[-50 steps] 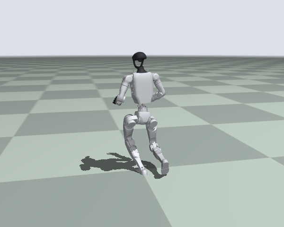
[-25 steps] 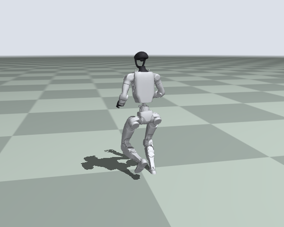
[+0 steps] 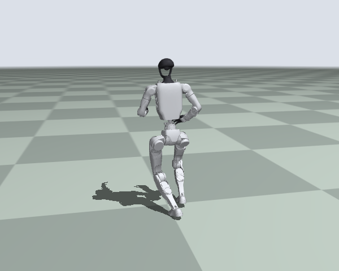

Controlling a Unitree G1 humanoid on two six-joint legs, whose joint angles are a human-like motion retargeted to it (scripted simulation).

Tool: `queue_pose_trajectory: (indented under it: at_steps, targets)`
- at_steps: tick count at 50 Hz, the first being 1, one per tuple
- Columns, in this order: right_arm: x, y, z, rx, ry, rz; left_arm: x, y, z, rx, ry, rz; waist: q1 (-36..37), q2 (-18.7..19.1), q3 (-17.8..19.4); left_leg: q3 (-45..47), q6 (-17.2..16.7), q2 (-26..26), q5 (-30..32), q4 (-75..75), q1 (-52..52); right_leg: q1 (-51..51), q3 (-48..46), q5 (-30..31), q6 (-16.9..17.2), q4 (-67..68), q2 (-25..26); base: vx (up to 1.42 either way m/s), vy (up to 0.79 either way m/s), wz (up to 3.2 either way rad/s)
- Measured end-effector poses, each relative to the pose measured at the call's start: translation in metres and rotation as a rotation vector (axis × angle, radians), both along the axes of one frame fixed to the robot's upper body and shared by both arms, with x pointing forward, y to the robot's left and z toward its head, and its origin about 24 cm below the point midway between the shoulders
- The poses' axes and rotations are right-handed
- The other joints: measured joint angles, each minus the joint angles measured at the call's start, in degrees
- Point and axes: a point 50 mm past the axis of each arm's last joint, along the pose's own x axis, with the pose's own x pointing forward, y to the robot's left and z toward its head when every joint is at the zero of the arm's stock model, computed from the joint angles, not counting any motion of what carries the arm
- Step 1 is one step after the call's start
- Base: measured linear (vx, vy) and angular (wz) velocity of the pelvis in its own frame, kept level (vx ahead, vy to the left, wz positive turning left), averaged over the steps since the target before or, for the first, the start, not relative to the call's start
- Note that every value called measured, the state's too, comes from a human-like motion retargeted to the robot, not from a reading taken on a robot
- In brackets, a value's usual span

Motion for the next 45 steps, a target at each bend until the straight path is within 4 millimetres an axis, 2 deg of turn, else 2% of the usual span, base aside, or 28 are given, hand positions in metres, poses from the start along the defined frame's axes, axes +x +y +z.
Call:
queue_pose_trajectory:
  at_steps: [3, 5, 7, 10, 13, 15, 18, 22, 24, 26, 28, 30, 33, 35, 38, 41, 43, 45]
  targets:
    - [-0.004, -0.004, -0.002, 0.009, 0.012, -0.024, -0.007, -0.014, -0.007, 0.005, 0.019, -0.09, 2.3, 4.2, -1.7, -1.5, -5.1, 6.7, 10.0, 4.4, 2.6, -0.4, -2.7, 2.5, 2.1, -17.2, 9.9, 0.0, -0.1, -0.6]
    - [0.0, -0.004, 0.001, 0.015, -0.015, -0.038, -0.014, -0.018, -0.016, 0.013, 0.059, -0.128, 4.2, 6.1, -2.1, -2.2, -6.3, 10.3, 13.7, 11.7, 2.9, 0.6, -3.7, 2.0, 1.0, -20.5, 14.2, -0.06, -0.07, -0.4]
    - [0.008, -0.001, 0.008, 0.018, -0.066, -0.043, -0.024, -0.018, -0.034, 0.009, 0.139, -0.13, 6.0, 6.6, -2.0, -2.2, -5.8, 12.7, 14.4, 21.3, 2.2, 1.2, -3.5, -2.0, -2.5, -15.3, 15.7, -0.07, -0.05, -0.17]
    - [0.032, -0.002, 0.03, -0.016, -0.2, -0.059, -0.041, -0.01, -0.065, -0.005, 0.287, -0.076, 9.2, 6.6, -0.2, -2.4, -3.6, 15.9, 13.1, 35.7, -1.6, 3.7, -2.5, -10.9, -8.7, -6.9, 17.1, -0.05, -0.06, 0.11]
    - [0.065, -0.004, 0.063, -0.071, -0.372, -0.081, -0.059, 0.006, -0.091, -0.018, 0.423, 0.0, 12.0, 5.6, 1.8, -2.6, 1.1, 16.9, 7.9, 43.2, -11.3, 8.2, -1.0, -16.4, -10.1, -5.7, 16.5, -0.04, -0.05, 0.39]
    - [0.077, -0.004, 0.081, -0.066, -0.455, -0.103, -0.077, 0.018, -0.105, -0.034, 0.501, 0.035, 13.7, 4.7, 1.6, -2.2, 3.1, 15.4, 5.0, 41.8, -18.5, 12.3, 0.2, -16.6, -8.3, -8.1, 15.8, 0.0, 0.01, 0.39]
    - [0.079, -0.007, 0.093, -0.02, -0.499, -0.138, -0.103, 0.037, -0.115, -0.041, 0.576, 0.057, 15.2, 1.5, 0.7, 0.3, 3.3, 9.9, 3.1, 28.3, -24.3, 20.3, 2.8, -11.7, -2.4, -13.2, 12.7, 0.07, 0.04, 0.51]
    - [0.07, -0.008, 0.086, 0.019, -0.455, -0.132, -0.128, 0.055, -0.121, -0.027, 0.639, 0.072, 15.2, -3.2, -1.9, 3.1, 0.2, 0.4, 5.6, 2.4, -26.9, 27.1, 4.6, 1.2, 6.1, -15.4, 6.0, 0.06, 0.08, 0.56]
    - [0.065, -0.006, 0.077, 0.008, -0.412, -0.111, -0.131, 0.059, -0.122, -0.032, 0.65, 0.09, 13.8, -5.2, -2.7, 3.4, -0.1, -4.3, 7.5, -5.9, -26.6, 28.6, 4.9, 6.1, 8.3, -12.0, 2.1, 0.0, 0.08, 0.56]
    - [0.057, -0.003, 0.064, -0.005, -0.354, -0.091, -0.13, 0.059, -0.12, -0.024, 0.639, 0.096, 12.3, -6.3, -2.8, 3.6, 1.2, -7.3, 7.2, -4.9, -26.4, 29.3, 5.0, 9.1, 8.8, -5.4, -1.2, -0.05, 0.06, 0.34]
    - [0.047, -0.001, 0.047, -0.024, -0.286, -0.081, -0.121, 0.057, -0.115, -0.003, 0.596, 0.096, 10.6, -7.1, -2.6, 3.7, 4.4, -9.0, 4.1, 1.4, -26.1, 29.1, 4.8, 10.6, 8.0, 3.2, -4.4, -0.06, 0.05, 0.16]
    - [0.036, 0.002, 0.03, -0.044, -0.213, -0.079, -0.103, 0.054, -0.104, 0.03, 0.513, 0.106, 8.7, -7.8, -1.7, 3.9, 8.1, -10.3, -1.1, 7.5, -24.6, 27.4, 5.0, 10.2, 6.2, 12.4, -7.8, -0.04, 0.05, 0.12]
    - [0.024, 0.004, 0.008, -0.073, -0.117, -0.069, -0.056, 0.044, -0.077, 0.08, 0.335, 0.134, 5.7, -7.9, 0.6, 3.1, 10.5, -10.6, -7.4, 9.8, -18.7, 19.8, 6.5, 4.9, 1.8, 21.0, -10.5, -0.04, 0.05, -0.11]
    - [0.017, 0.003, 0.0, -0.078, -0.072, -0.049, -0.028, 0.033, -0.055, 0.078, 0.228, 0.13, 3.9, -6.5, 1.3, 1.9, 9.6, -9.4, -9.2, 7.9, -13.3, 13.1, 6.4, 0.8, -0.6, 21.4, -9.9, -0.01, 0.02, -0.39]
    - [0.005, -0.002, -0.003, -0.057, -0.033, -0.025, -0.007, 0.017, -0.029, 0.031, 0.122, 0.081, 1.7, -2.9, 0.6, 0.1, 5.2, -5.3, -6.5, 3.1, -5.5, 4.8, 2.9, -2.5, -1.6, 11.7, -5.5, 0.04, -0.04, -0.46]
    - [-0.004, -0.008, -0.004, -0.034, 0.001, -0.026, -0.002, 0.001, -0.016, -0.001, 0.068, -0.002, 1.4, 0.9, -0.9, -1.2, -0.6, 0.4, 1.0, 1.0, 0.2, 0.2, -0.8, -1.8, 0.2, -5.8, 2.5, 0.05, -0.09, -0.49]
    - [-0.007, -0.011, -0.005, -0.027, 0.011, -0.038, -0.005, -0.007, -0.017, 0.001, 0.068, -0.06, 2.7, 3.8, -2.1, -2.0, -3.8, 4.8, 6.7, 3.4, 2.0, -0.5, -2.3, 0.0, 1.5, -17.5, 9.3, 0.0, -0.09, -0.56]
    - [-0.005, -0.012, -0.002, -0.019, -0.007, -0.049, -0.01, -0.013, -0.023, 0.009, 0.095, -0.103, 4.3, 5.9, -2.6, -2.8, -5.7, 8.5, 11.6, 9.8, 2.6, 0.1, -3.3, 0.7, 0.8, -22.0, 14.1, -0.05, -0.07, -0.44]
